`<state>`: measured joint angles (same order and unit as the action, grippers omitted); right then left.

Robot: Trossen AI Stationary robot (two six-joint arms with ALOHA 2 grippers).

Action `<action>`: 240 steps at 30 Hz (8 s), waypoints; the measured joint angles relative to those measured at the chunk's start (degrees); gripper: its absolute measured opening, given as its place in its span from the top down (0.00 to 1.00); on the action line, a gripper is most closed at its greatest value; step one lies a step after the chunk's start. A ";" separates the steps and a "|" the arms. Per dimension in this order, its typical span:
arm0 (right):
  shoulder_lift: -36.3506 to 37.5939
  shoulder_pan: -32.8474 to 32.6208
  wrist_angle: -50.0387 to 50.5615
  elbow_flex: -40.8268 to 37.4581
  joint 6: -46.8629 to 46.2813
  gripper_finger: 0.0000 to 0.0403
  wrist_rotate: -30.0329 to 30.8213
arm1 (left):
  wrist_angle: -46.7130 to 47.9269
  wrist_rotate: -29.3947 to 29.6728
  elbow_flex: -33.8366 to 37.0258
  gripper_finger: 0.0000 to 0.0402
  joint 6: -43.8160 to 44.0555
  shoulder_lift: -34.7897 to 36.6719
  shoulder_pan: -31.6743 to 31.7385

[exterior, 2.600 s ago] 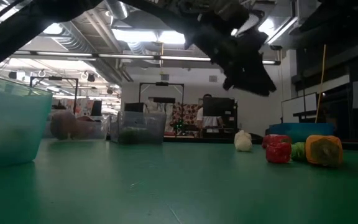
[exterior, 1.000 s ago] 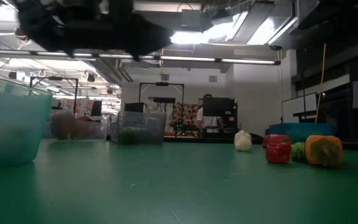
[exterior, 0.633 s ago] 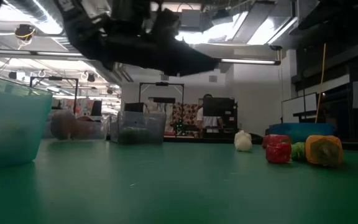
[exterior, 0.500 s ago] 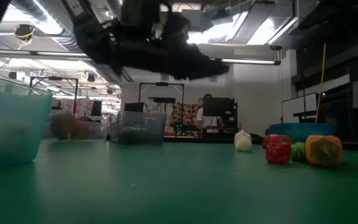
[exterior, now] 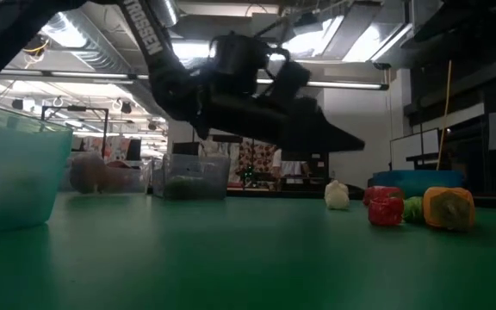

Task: Sort produce into baskets
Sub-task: Put the garlic into the green bin

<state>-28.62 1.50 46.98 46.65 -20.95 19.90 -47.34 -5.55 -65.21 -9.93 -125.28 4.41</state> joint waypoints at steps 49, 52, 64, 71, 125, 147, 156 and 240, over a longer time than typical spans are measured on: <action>0.00 0.00 1.18 0.00 0.00 0.13 -0.07 | 11.55 3.25 -5.82 0.69 13.49 -7.32 1.97; 0.00 0.00 1.20 0.00 0.00 0.13 -0.07 | 12.44 2.81 -5.64 0.70 13.79 -5.88 1.85; 0.02 0.01 1.27 -0.02 -0.01 0.13 -0.56 | 37.65 -11.32 -5.76 0.68 12.81 14.69 0.70; 0.02 0.00 1.33 -0.02 0.00 0.13 -1.57 | 68.10 -16.30 -5.80 0.67 11.01 31.93 -3.90; 0.02 0.00 1.16 -0.02 0.32 0.13 -1.57 | 43.69 23.86 6.01 0.37 5.26 34.16 -7.92; 0.00 0.00 1.18 -0.02 0.39 0.13 -1.55 | 16.15 -2.33 -7.33 0.23 2.32 5.51 8.57; 0.00 0.01 1.19 -0.02 0.42 0.13 -1.55 | 22.66 4.75 -16.55 0.19 -0.37 -0.78 8.48; 0.01 0.01 4.26 -0.02 -0.22 0.13 -1.55 | 37.21 2.08 -17.03 0.57 11.04 3.63 4.05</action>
<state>-28.61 1.50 51.24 46.63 -21.17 18.35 -10.13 -3.47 -82.24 1.11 -121.65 8.46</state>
